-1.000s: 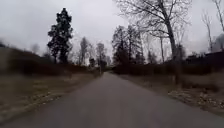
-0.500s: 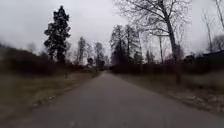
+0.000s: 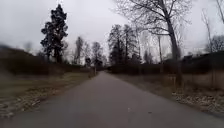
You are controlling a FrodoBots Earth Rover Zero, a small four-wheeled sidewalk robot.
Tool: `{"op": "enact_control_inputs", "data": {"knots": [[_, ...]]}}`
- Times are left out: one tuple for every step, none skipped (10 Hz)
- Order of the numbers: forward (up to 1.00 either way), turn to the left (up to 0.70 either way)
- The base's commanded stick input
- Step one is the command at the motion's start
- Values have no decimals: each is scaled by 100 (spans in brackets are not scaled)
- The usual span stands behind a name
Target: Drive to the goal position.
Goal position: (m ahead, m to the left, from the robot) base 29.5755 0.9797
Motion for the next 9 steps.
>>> {"op": "enact_control_inputs", "data": {"knots": [[100, 0], [100, 0], [100, 21], [100, 37], [100, 40], [100, 40], [100, 40], [100, 16], [100, 2]]}}
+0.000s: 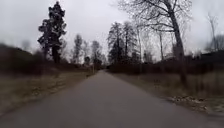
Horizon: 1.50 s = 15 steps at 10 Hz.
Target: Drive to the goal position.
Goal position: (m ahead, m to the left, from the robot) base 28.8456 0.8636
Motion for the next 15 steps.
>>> {"op": "enact_control_inputs", "data": {"knots": [[100, 0], [100, 0], [100, 0], [100, 0], [100, 0], [100, 0], [100, 0], [100, 0], [100, 0], [100, 0], [100, 0], [100, 0], [100, 0], [100, 0], [100, 0]]}}
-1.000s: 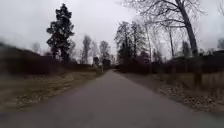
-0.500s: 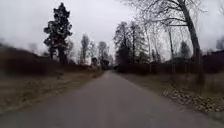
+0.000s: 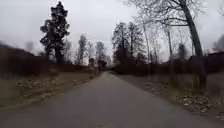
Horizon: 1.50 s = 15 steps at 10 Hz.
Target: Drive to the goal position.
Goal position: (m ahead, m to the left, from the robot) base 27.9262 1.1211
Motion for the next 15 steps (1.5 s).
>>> {"op": "enact_control_inputs", "data": {"knots": [[100, 12], [100, 25], [100, 34], [100, 40], [100, 39], [100, 36], [100, 0], [100, 0], [100, 0], [100, 0], [100, 0], [100, 0], [100, 0], [100, 0], [100, 0]]}}
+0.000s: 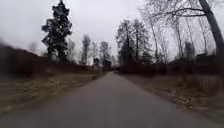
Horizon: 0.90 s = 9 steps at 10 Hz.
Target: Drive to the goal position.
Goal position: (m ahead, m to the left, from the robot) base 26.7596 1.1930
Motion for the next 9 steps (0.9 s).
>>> {"op": "enact_control_inputs", "data": {"knots": [[100, 0], [100, 0], [100, 0], [100, 0], [100, 0], [100, 0], [100, 0], [100, 0], [100, 0]]}}
